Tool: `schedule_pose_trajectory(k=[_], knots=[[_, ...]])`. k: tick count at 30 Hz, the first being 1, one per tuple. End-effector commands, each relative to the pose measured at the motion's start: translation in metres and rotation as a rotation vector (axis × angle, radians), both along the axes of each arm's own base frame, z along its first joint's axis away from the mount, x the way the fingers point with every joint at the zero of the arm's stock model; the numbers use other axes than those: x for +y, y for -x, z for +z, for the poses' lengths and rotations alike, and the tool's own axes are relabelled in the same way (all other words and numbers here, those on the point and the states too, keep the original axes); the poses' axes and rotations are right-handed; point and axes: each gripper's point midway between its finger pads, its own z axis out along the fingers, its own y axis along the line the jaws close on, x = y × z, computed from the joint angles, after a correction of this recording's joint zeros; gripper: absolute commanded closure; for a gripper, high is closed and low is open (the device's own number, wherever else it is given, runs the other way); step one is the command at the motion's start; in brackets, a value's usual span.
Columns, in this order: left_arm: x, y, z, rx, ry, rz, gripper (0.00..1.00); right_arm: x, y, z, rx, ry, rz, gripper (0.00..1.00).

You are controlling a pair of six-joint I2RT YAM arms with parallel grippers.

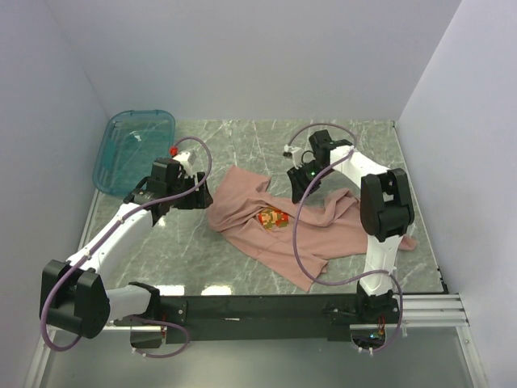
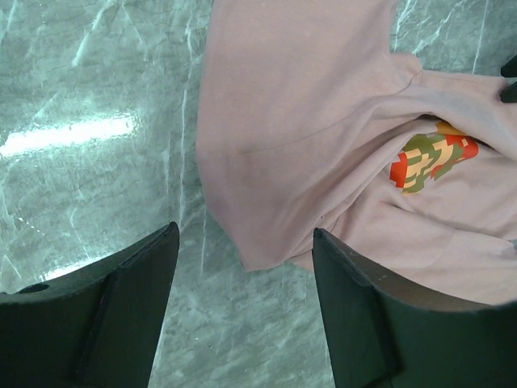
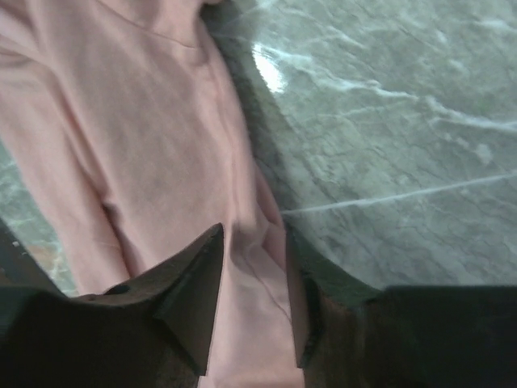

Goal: Fold and stack the t-shirts

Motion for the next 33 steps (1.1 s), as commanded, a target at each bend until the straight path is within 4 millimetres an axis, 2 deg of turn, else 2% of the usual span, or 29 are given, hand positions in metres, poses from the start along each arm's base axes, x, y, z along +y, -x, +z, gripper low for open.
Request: schedule_pose_trajectory(k=[1,3,4,7,8,10,11,13,14,15,17,18,19,21,23,25,28,30,31,32,33], knots=[[-0.004,-0.008,0.008,-0.034,0.015,-0.014,0.27,-0.002,0.001,-0.001,-0.025,0.053,-0.013,0.58],[-0.004,-0.008,0.008,-0.033,0.013,-0.013,0.27,-0.002,0.001,-0.003,-0.029,0.067,-0.009,0.66],[-0.004,-0.007,0.008,-0.033,0.013,-0.013,0.27,-0.001,0.001,-0.002,-0.030,0.065,-0.006,0.78],[-0.004,-0.007,0.008,-0.034,0.015,-0.012,0.27,0.002,-0.002,0.014,-0.081,0.050,0.005,1.00],[-0.004,-0.007,0.008,-0.034,0.015,-0.012,0.27,0.003,-0.003,0.033,-0.140,0.045,0.012,1.00],[-0.003,-0.007,0.008,-0.034,0.014,-0.011,0.27,0.006,-0.003,0.054,-0.211,0.033,0.030,1.00],[-0.004,-0.008,0.008,-0.034,0.014,-0.011,0.27,0.006,0.000,0.079,-0.286,0.015,0.045,1.00],[-0.004,-0.008,0.008,-0.033,0.013,-0.013,0.27,0.018,0.017,0.094,-0.334,-0.004,0.104,1.00],[-0.004,-0.008,0.008,-0.033,0.014,-0.012,0.27,0.024,0.027,0.110,-0.384,-0.021,0.149,1.00],[-0.004,-0.008,0.007,-0.031,0.014,-0.012,0.27,0.037,0.047,0.106,-0.370,-0.035,0.212,1.00],[-0.004,-0.008,0.008,-0.034,0.015,-0.012,0.27,0.050,0.082,0.100,-0.361,-0.036,0.352,0.99],[-0.004,-0.008,0.008,-0.033,0.013,-0.013,0.27,0.054,0.099,0.092,-0.337,-0.024,0.418,0.87],[-0.004,-0.007,0.009,-0.036,0.015,-0.016,0.27,0.061,0.137,0.069,-0.273,0.022,0.537,0.81],[-0.003,-0.007,0.009,-0.036,0.013,-0.010,0.27,0.056,0.173,0.036,-0.205,0.105,0.665,0.66],[-0.003,-0.007,0.010,-0.039,0.014,-0.010,0.27,0.053,0.184,0.020,-0.187,0.169,0.708,0.61],[-0.003,-0.007,0.011,-0.042,0.014,-0.010,0.27,0.050,0.174,0.023,-0.209,0.165,0.665,0.57],[-0.003,-0.007,0.011,-0.043,0.014,-0.011,0.27,0.041,0.135,0.059,-0.274,0.083,0.512,0.53],[-0.003,-0.007,0.011,-0.042,0.015,-0.012,0.27,0.024,0.100,0.083,-0.303,0.014,0.369,0.53],[-0.004,-0.007,0.011,-0.043,0.016,-0.013,0.27,0.019,0.086,0.092,-0.331,-0.012,0.320,0.53],[-0.004,-0.007,0.011,-0.043,0.015,-0.016,0.27,0.003,0.067,0.097,-0.333,-0.026,0.218,0.53],[-0.004,-0.007,0.011,-0.042,0.017,-0.017,0.27,0.000,0.054,0.100,-0.338,-0.040,0.184,0.53]])
